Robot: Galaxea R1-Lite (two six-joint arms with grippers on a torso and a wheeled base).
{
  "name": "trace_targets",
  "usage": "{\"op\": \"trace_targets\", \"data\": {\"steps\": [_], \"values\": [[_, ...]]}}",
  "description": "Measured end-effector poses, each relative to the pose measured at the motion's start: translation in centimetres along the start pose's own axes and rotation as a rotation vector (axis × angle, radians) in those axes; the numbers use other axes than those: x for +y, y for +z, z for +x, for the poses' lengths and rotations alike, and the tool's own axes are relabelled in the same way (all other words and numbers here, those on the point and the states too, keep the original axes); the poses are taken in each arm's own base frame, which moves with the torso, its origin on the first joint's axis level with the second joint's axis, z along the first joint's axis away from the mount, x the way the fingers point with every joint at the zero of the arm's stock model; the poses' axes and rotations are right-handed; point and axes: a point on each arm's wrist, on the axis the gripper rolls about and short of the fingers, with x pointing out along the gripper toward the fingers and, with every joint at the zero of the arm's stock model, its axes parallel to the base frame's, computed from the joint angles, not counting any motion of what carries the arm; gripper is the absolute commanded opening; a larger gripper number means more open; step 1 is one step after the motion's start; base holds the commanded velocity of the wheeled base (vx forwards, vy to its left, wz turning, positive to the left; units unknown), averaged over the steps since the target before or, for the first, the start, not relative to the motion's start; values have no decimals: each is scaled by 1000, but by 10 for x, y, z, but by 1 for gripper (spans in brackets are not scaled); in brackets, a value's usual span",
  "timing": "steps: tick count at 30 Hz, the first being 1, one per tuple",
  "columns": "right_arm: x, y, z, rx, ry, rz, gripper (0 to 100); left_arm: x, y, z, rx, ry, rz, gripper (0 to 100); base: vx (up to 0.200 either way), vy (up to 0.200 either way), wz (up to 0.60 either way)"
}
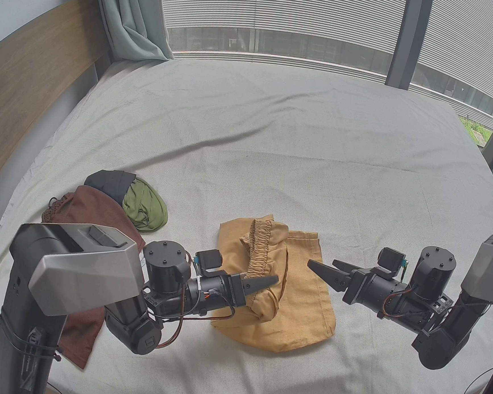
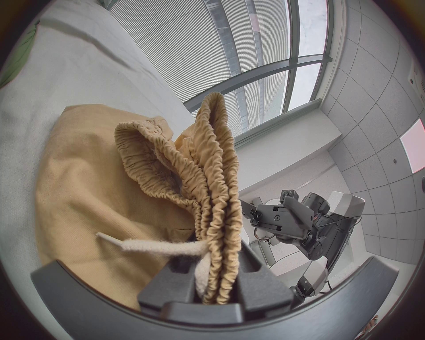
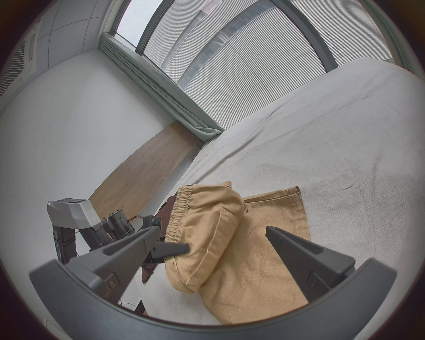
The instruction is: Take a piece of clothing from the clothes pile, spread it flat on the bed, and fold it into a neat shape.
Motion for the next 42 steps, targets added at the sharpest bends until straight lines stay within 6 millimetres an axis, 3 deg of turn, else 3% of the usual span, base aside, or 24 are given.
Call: {"op": "trace_targets", "data": {"steps": [15, 16, 42], "values": [[0, 0, 0, -2, 1, -1, 100, 9, -14, 15, 1, 17, -5, 0, 0, 0, 0], [0, 0, 0, -2, 1, -1, 100, 9, -14, 15, -1, 19, -5, 100, 0, 0, 0], [1, -2, -1, 10, 1, 2, 100, 18, -16, 11, -28, 80, 76, 100, 0, 0, 0]]}}
